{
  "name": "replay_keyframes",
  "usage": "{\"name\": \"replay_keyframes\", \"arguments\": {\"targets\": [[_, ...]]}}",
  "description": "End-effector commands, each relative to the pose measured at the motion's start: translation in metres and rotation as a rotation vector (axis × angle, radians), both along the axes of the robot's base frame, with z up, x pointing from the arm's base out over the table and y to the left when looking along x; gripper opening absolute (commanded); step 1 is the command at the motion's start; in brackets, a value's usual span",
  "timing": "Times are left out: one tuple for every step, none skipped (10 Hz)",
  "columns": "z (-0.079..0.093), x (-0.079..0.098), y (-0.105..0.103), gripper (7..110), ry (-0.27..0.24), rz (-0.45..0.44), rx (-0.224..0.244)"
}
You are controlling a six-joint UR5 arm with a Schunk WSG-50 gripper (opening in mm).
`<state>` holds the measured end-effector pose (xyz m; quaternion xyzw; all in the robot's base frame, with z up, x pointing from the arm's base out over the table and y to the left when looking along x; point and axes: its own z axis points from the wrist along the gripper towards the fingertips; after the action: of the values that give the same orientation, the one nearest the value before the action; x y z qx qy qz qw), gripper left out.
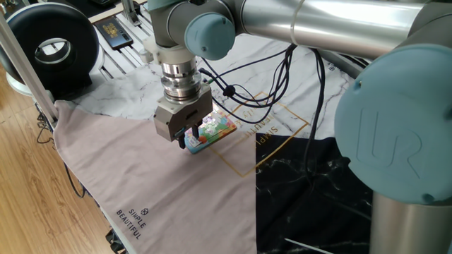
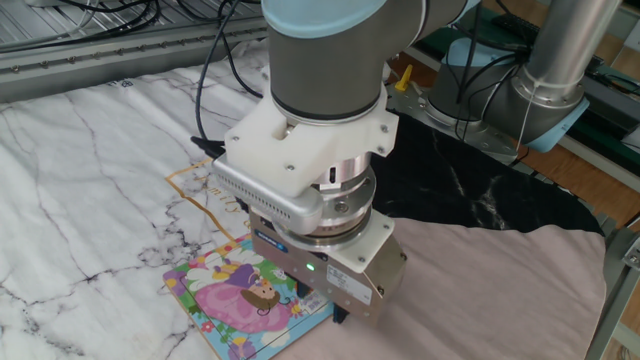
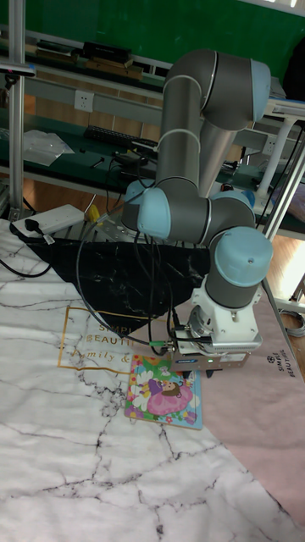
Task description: Assemble one piece of a puzzle
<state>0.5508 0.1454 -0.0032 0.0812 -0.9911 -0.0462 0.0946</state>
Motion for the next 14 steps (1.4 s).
{"name": "replay_keyframes", "arguments": {"targets": [[0.001,0.003,0.001,44,-0.006,-0.005,0.008],[0.001,0.003,0.003,44,-0.005,-0.008,0.014],[0.000,0.004,0.004,44,-0.005,-0.008,0.015],[-0.001,0.005,0.006,44,-0.007,-0.010,0.018],[-0.004,0.005,0.008,44,-0.006,-0.014,0.017],[-0.006,0.005,0.010,44,-0.006,-0.019,0.016],[-0.006,0.005,0.010,44,-0.004,-0.019,0.013],[-0.006,0.005,0.011,44,-0.004,-0.019,0.015],[-0.003,0.004,0.011,44,-0.003,-0.020,0.017],[0.001,0.004,0.010,44,0.005,-0.019,0.024],[0.003,0.003,0.007,44,0.009,-0.015,0.029],[0.004,0.003,0.007,44,0.011,-0.016,0.030],[0.004,0.002,0.008,44,0.011,-0.020,0.031],[0.005,-0.001,0.008,44,0.015,-0.025,0.028]]}}
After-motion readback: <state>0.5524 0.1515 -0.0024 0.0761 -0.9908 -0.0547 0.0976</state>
